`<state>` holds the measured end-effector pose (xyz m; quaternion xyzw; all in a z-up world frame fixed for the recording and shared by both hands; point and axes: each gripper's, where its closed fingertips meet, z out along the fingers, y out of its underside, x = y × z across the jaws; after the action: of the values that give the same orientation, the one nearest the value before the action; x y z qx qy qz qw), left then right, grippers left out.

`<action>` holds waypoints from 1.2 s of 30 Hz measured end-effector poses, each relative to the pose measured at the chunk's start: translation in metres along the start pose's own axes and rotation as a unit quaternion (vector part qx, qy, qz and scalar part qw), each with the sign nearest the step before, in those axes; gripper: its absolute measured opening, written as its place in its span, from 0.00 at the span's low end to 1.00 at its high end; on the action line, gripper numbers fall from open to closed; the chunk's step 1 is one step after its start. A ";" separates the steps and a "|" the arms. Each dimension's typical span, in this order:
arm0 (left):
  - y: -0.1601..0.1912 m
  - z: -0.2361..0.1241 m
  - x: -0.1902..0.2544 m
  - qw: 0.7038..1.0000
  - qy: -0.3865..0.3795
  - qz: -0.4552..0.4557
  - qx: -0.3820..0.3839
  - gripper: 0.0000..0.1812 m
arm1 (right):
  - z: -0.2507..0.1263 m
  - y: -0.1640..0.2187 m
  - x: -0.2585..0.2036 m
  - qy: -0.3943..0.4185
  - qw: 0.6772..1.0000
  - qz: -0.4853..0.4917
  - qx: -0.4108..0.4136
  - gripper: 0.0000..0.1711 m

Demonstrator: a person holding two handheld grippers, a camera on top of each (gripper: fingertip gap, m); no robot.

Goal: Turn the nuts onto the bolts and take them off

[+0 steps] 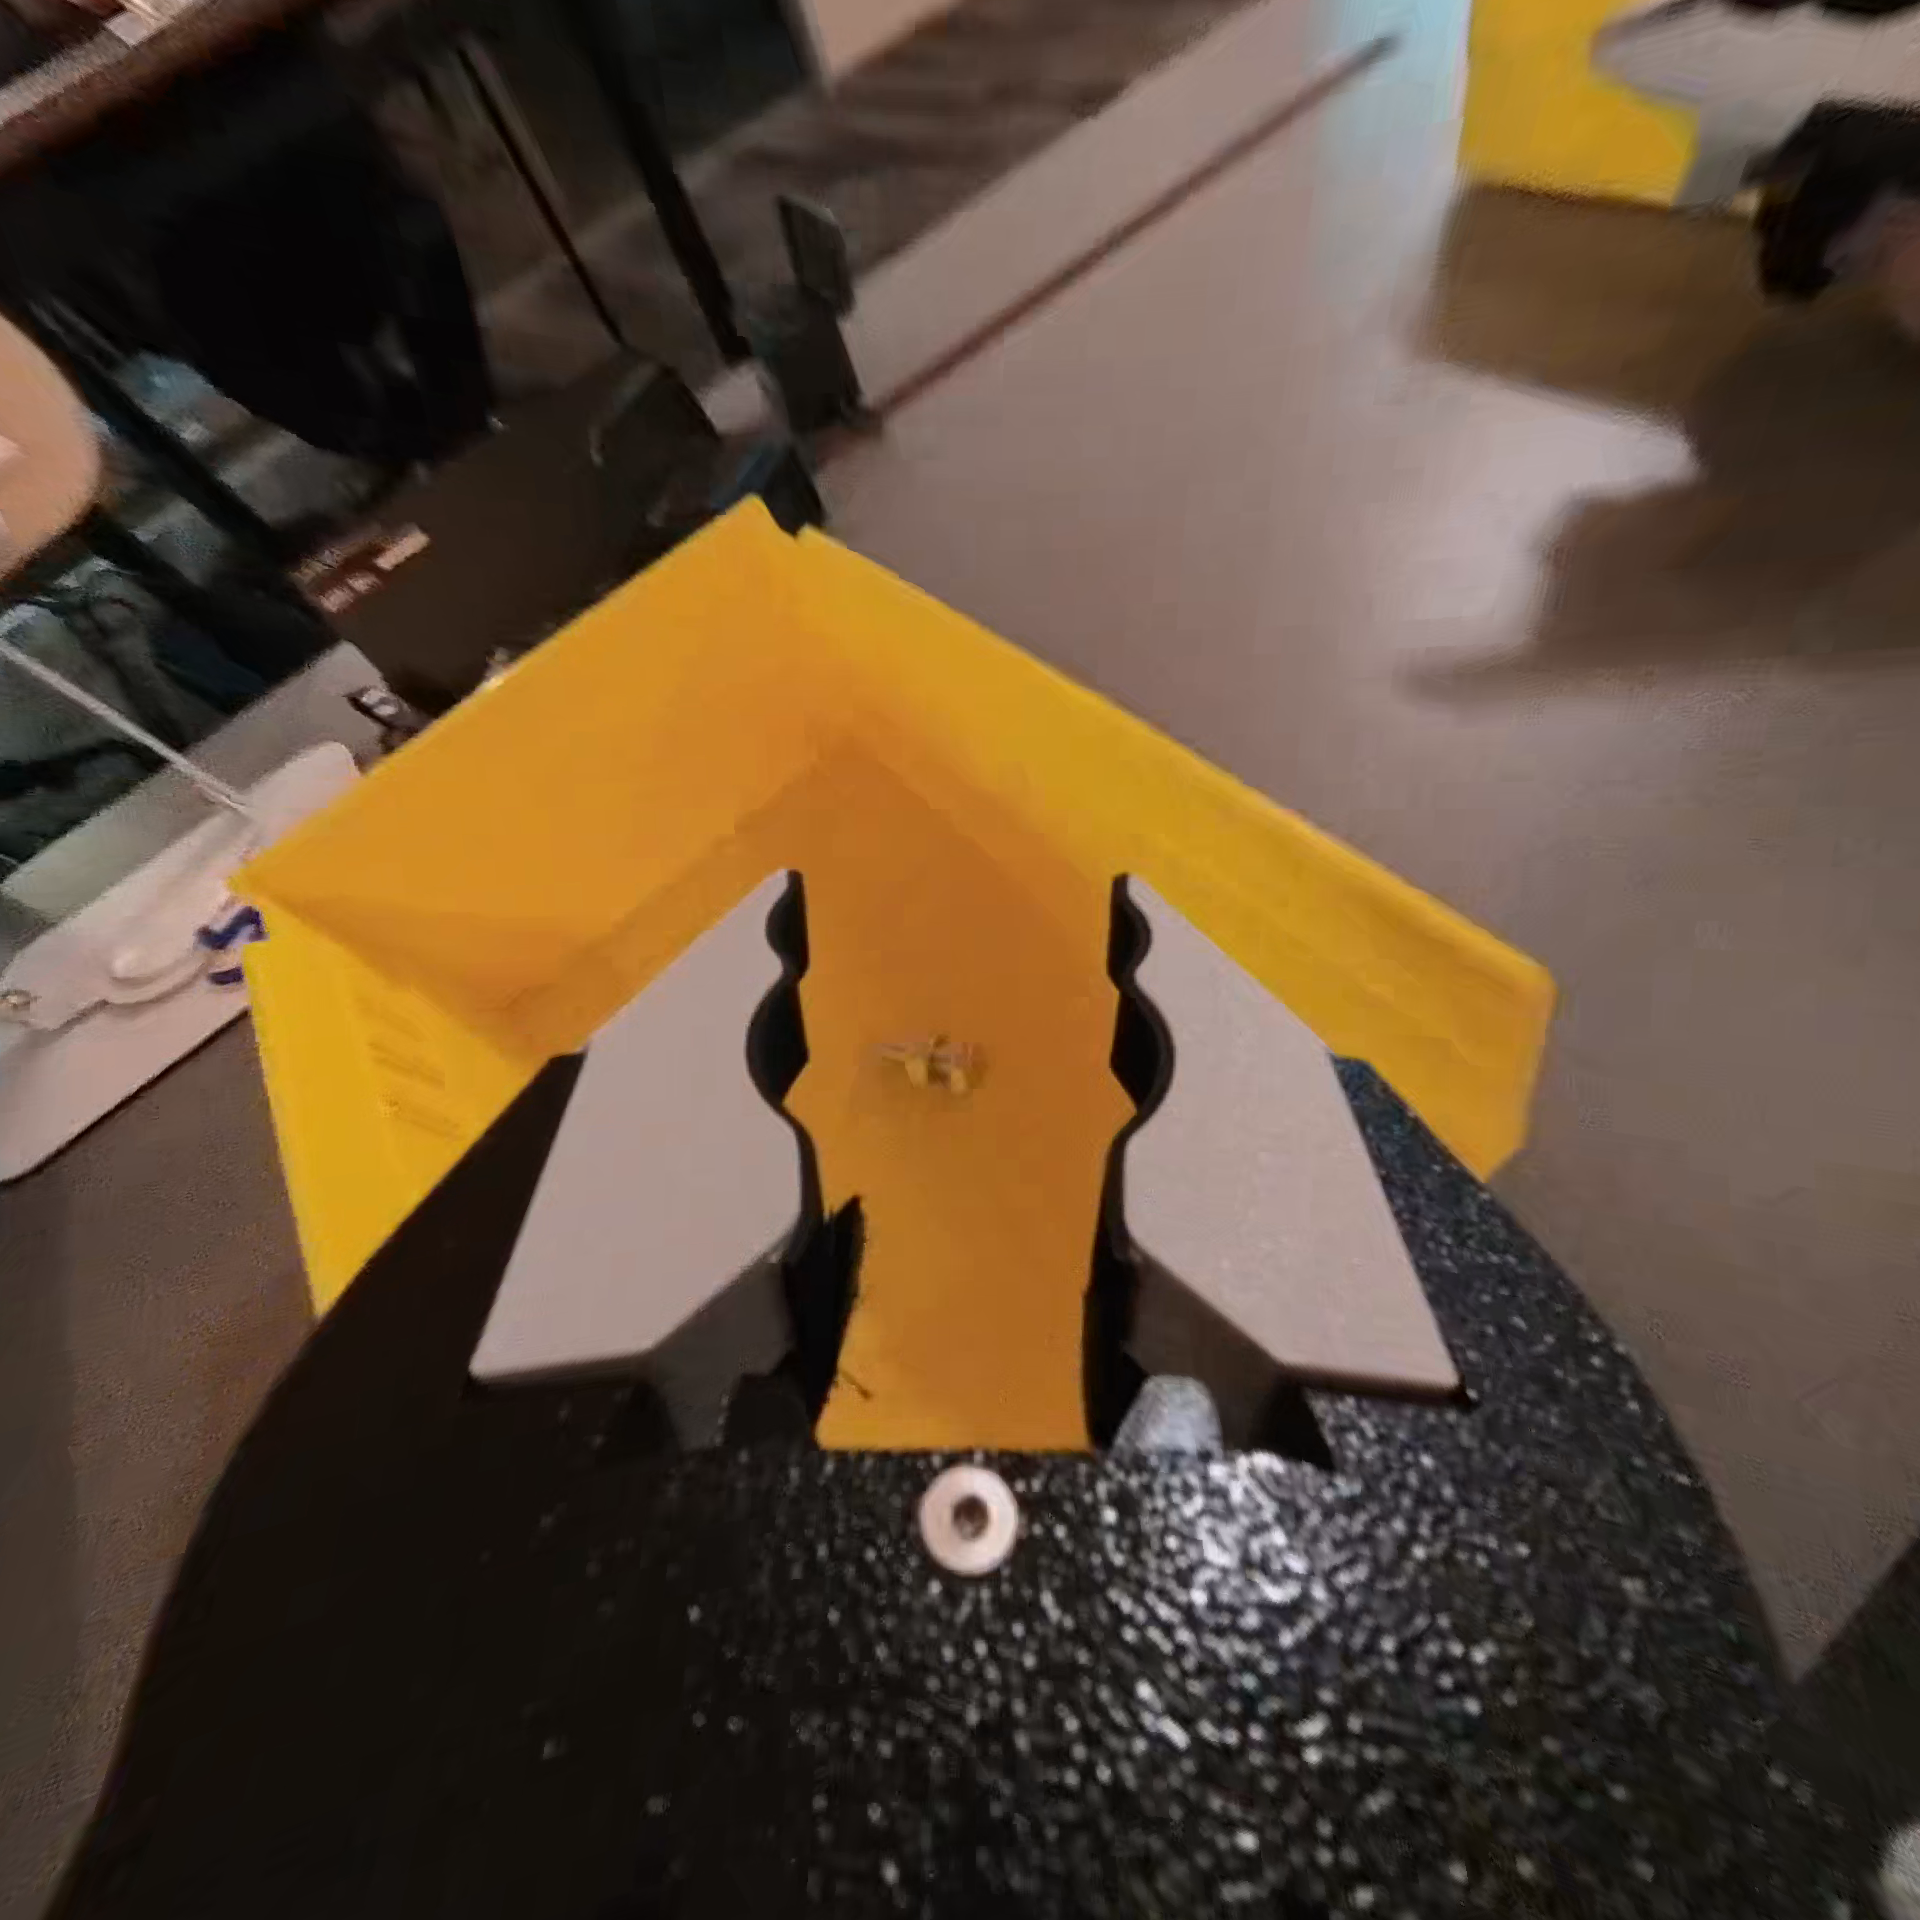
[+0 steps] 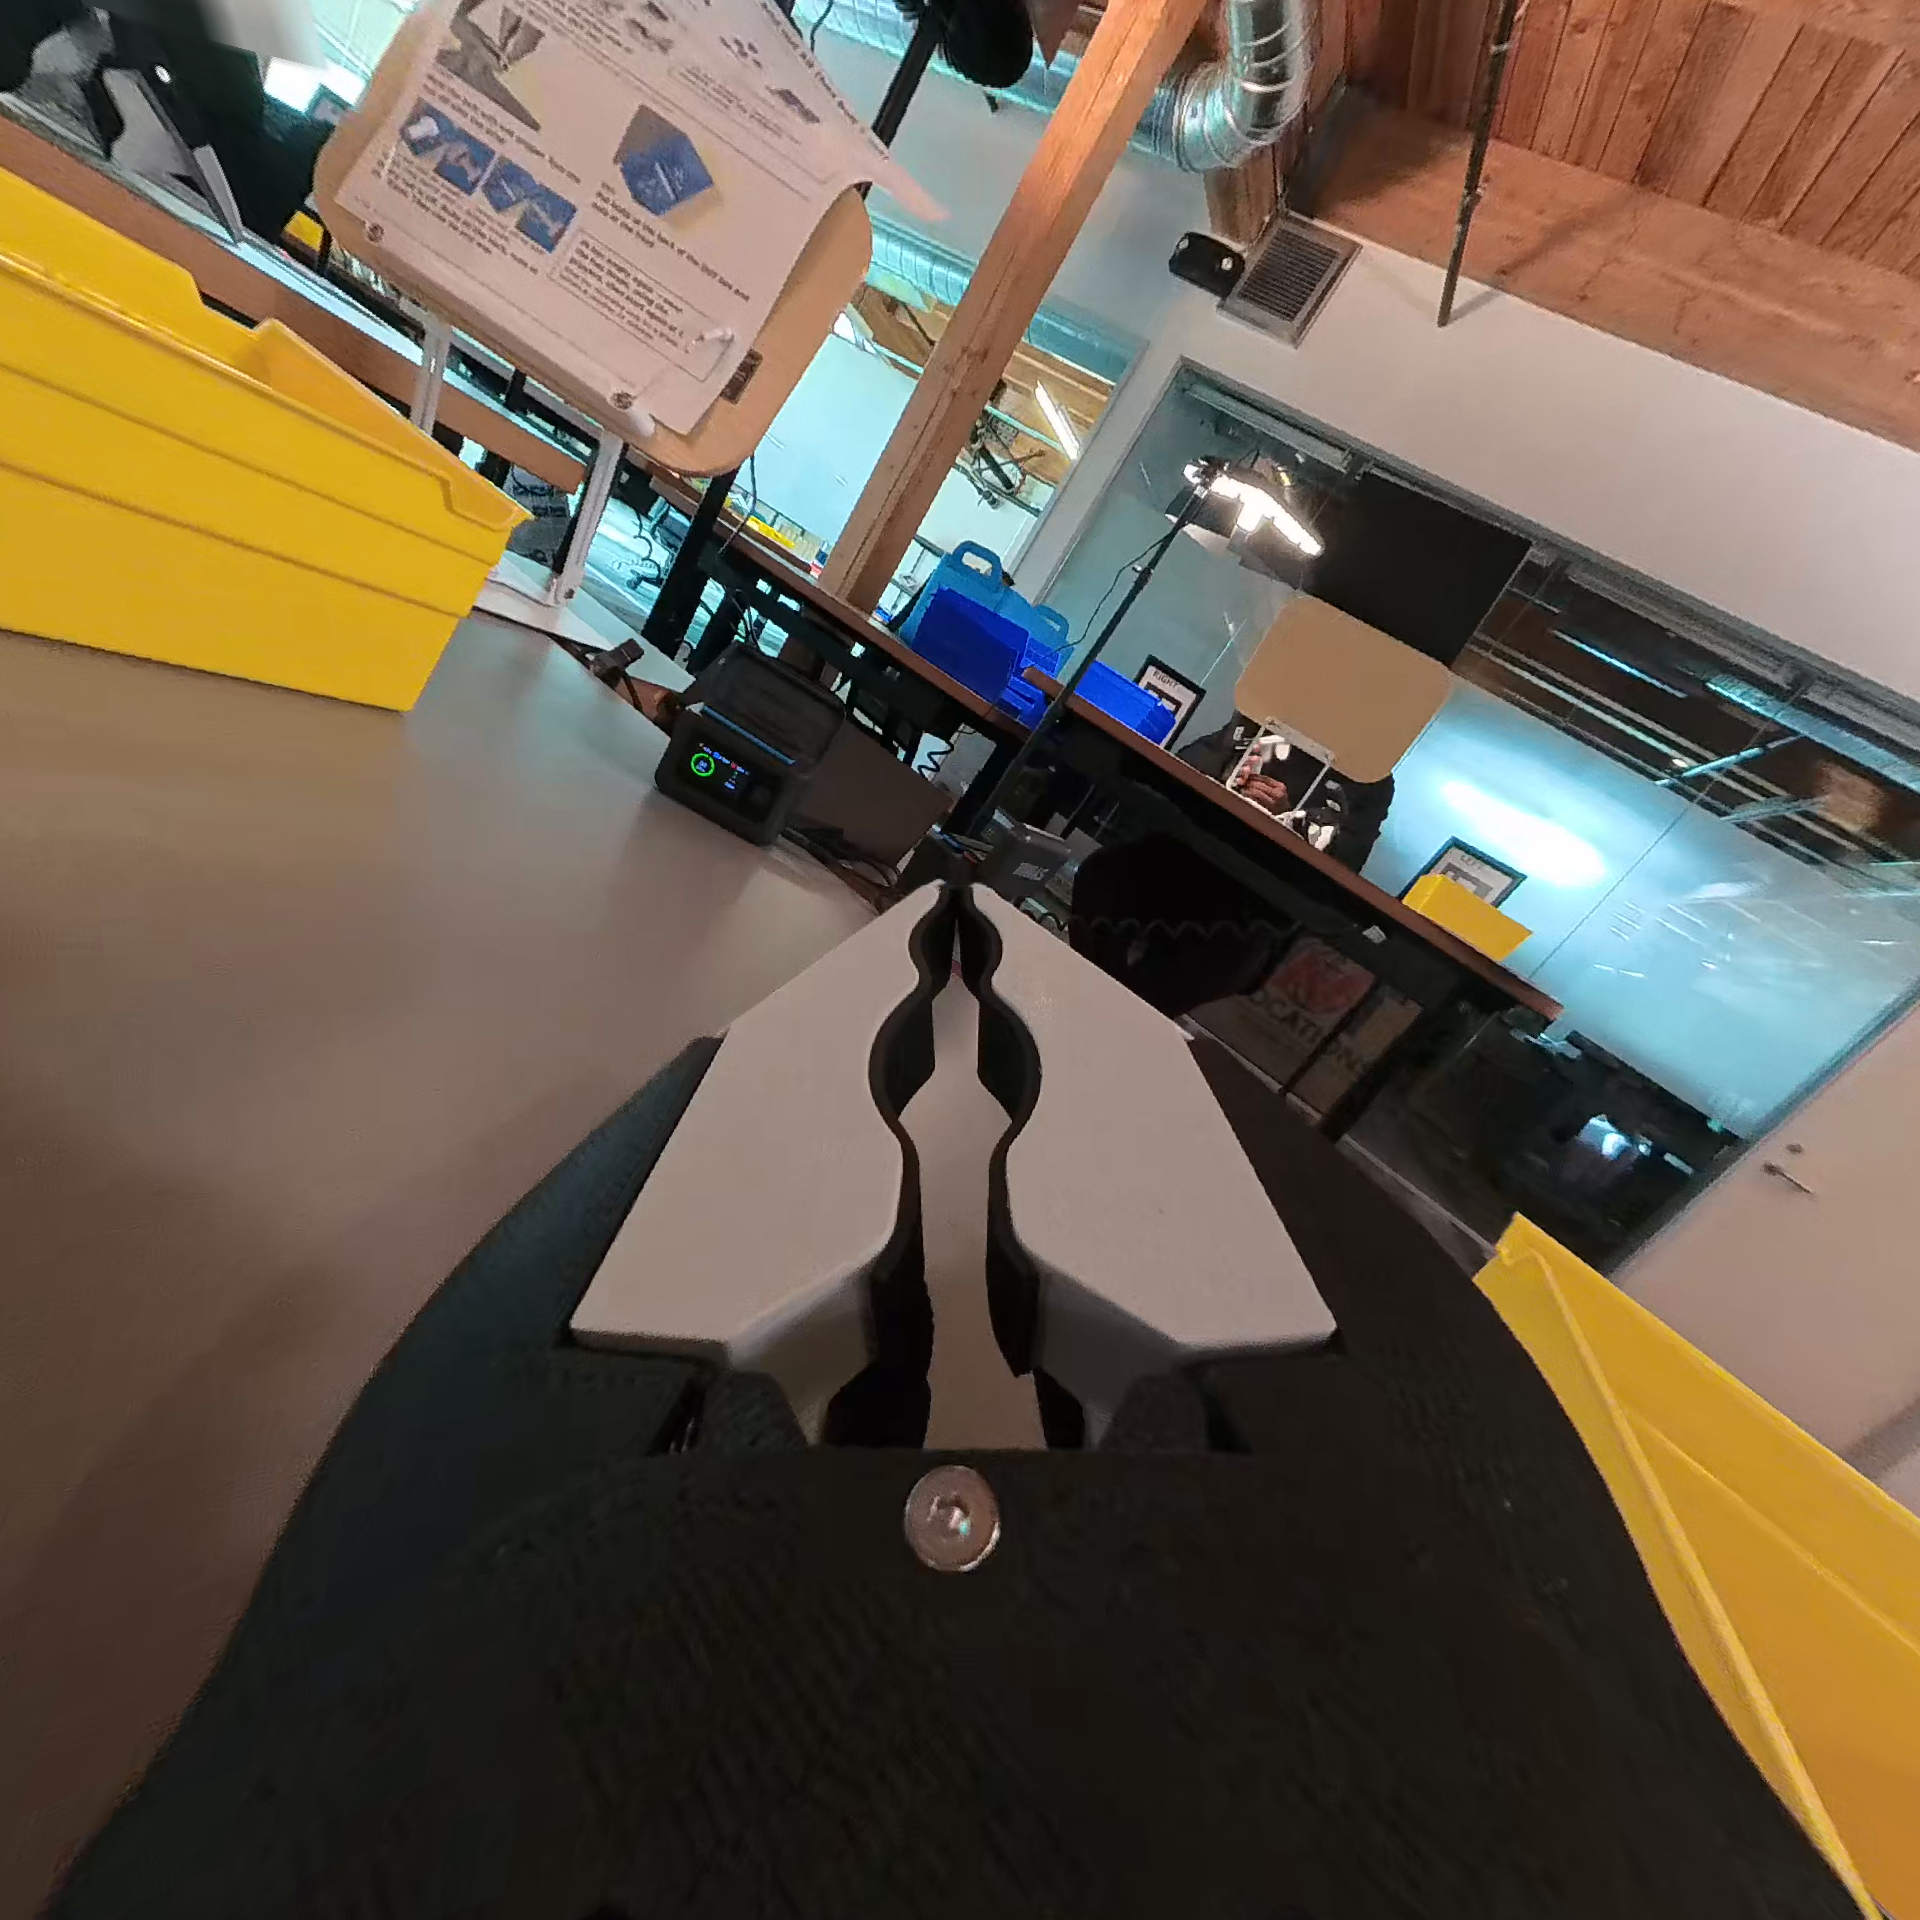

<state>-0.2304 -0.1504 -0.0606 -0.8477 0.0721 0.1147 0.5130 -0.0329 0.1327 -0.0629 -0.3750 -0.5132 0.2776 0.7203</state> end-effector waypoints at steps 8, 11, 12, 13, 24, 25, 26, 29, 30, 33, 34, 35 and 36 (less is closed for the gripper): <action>0.090 0.046 -0.014 0.963 0.155 0.022 -0.221 0.32 | 0.003 0.009 0.004 0.008 1.000 0.012 -0.022 0.00; 0.103 0.054 -0.018 0.953 0.159 0.045 -0.254 0.32 | 0.003 0.012 0.006 0.011 0.999 0.015 -0.029 0.00; 0.104 0.056 -0.018 0.952 0.163 0.050 -0.256 0.32 | 0.004 0.013 0.006 0.011 0.999 0.015 -0.031 0.00; 0.105 0.058 -0.017 0.951 0.169 0.052 -0.254 0.31 | 0.004 0.013 0.005 0.011 0.999 0.014 -0.032 0.00; 0.104 0.060 -0.019 0.947 0.170 0.067 -0.264 0.21 | 0.003 0.010 0.003 0.005 1.000 0.011 -0.025 0.00; 0.095 0.059 -0.024 0.954 0.147 0.081 -0.250 0.21 | 0.003 0.009 0.002 0.004 1.000 0.012 -0.022 0.00; 0.080 0.058 -0.029 0.963 0.117 0.096 -0.225 0.21 | 0.003 0.008 0.002 0.002 1.000 0.013 -0.019 0.00; 0.005 0.050 -0.039 0.984 0.007 0.142 -0.107 0.21 | 0.003 0.006 -0.001 -0.004 1.000 0.018 -0.012 0.00; -0.025 0.046 -0.038 0.985 -0.027 0.156 -0.064 0.21 | 0.004 0.005 -0.001 -0.005 1.000 0.020 -0.009 0.00; -0.103 0.039 -0.014 0.973 -0.101 0.200 0.050 0.21 | 0.004 0.001 -0.002 -0.013 0.999 0.034 0.004 0.00; -0.125 0.041 -0.002 0.966 -0.119 0.212 0.085 0.21 | 0.003 0.000 -0.002 -0.013 0.999 0.042 0.009 0.00; -0.143 0.045 0.012 0.959 -0.137 0.220 0.117 0.21 | 0.003 -0.002 -0.001 -0.014 0.999 0.050 0.015 0.00; -0.158 0.052 0.025 0.951 -0.154 0.226 0.145 0.21 | 0.002 -0.004 0.001 -0.013 0.998 0.059 0.021 0.00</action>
<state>-0.1742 -0.0315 0.0442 -0.6975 0.1981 0.3447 0.5961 -0.0341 0.1320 -0.0586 -0.3860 -0.4939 0.3348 0.7036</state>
